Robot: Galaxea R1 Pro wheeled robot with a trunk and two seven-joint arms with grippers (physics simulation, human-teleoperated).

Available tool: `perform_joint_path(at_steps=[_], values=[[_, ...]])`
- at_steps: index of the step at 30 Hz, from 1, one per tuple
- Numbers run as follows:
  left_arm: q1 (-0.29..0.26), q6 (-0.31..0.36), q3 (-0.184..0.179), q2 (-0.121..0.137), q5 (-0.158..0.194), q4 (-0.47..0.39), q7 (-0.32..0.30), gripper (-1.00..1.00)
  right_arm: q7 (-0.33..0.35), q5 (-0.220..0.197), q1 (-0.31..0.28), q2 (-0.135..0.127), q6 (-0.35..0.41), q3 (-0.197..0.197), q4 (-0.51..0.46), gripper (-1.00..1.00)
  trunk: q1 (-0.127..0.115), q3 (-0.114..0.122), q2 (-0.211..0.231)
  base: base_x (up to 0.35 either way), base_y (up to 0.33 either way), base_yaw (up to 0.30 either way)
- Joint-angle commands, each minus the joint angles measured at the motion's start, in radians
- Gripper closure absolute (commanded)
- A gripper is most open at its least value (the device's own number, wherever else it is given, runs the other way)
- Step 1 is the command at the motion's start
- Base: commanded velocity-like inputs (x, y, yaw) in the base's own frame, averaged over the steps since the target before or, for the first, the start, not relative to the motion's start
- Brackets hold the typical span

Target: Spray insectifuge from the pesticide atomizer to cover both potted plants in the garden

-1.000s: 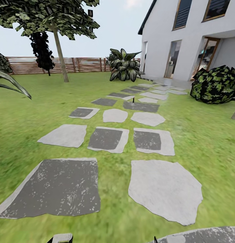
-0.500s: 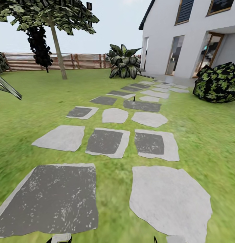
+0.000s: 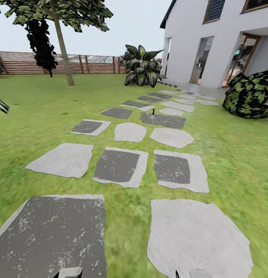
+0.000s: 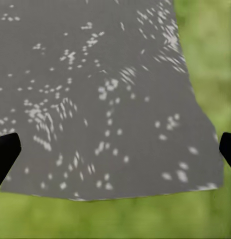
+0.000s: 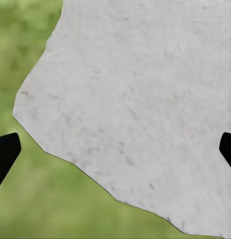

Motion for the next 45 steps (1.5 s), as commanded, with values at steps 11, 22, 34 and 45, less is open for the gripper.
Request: perform_joint_path(at_steps=[11,22,34,45], values=[[-0.001,-0.004,0.006,-0.001,-0.009,0.001,0.000,-1.00,-0.006,0.010,-0.001,0.000,-0.003,0.002,0.001,-1.00,0.000,-0.001,0.000,0.339,-0.070,-0.003],[-0.001,-0.005,0.006,-0.002,-0.009,0.001,0.000,-1.00,-0.006,0.011,-0.001,0.000,-0.004,0.004,0.001,-1.00,0.000,0.005,0.000,0.339,-0.071,-0.130],[-0.001,-0.005,0.005,-0.002,-0.010,0.001,0.000,-1.00,-0.003,0.016,-0.001,-0.001,-0.005,0.007,0.001,-1.00,0.000,0.006,0.000,0.339,-0.070,-0.008],[-0.001,-0.004,0.005,-0.002,-0.011,0.001,0.000,-1.00,-0.006,0.012,-0.001,-0.001,-0.006,0.005,0.001,-1.00,0.000,0.006,0.000,0.339,-0.071,0.000]])
